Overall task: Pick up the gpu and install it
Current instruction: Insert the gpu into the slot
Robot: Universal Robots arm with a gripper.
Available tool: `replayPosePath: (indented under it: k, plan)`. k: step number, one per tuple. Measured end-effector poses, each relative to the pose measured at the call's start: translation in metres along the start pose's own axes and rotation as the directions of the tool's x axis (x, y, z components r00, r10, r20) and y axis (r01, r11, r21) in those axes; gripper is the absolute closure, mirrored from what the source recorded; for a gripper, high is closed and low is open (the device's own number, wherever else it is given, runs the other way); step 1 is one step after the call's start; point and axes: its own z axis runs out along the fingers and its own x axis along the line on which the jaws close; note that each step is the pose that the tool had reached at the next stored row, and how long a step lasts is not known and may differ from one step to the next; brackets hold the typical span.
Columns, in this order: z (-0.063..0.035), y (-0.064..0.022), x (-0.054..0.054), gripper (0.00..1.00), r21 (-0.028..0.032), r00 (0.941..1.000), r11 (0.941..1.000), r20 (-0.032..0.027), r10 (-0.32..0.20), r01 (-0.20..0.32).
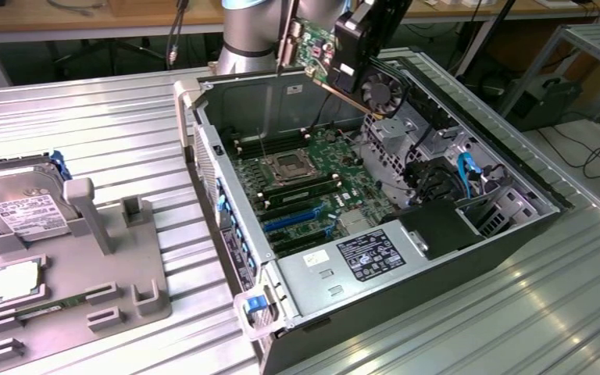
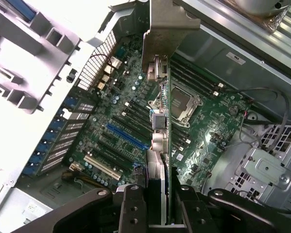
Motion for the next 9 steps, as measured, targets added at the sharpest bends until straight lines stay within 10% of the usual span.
replayPosePath:
  k: [9]
  plan:
    - [0.0000, 0.0000, 0.0000, 0.72, -0.0003, 0.9993, 0.9993, -0.0027, -0.037, 0.037]
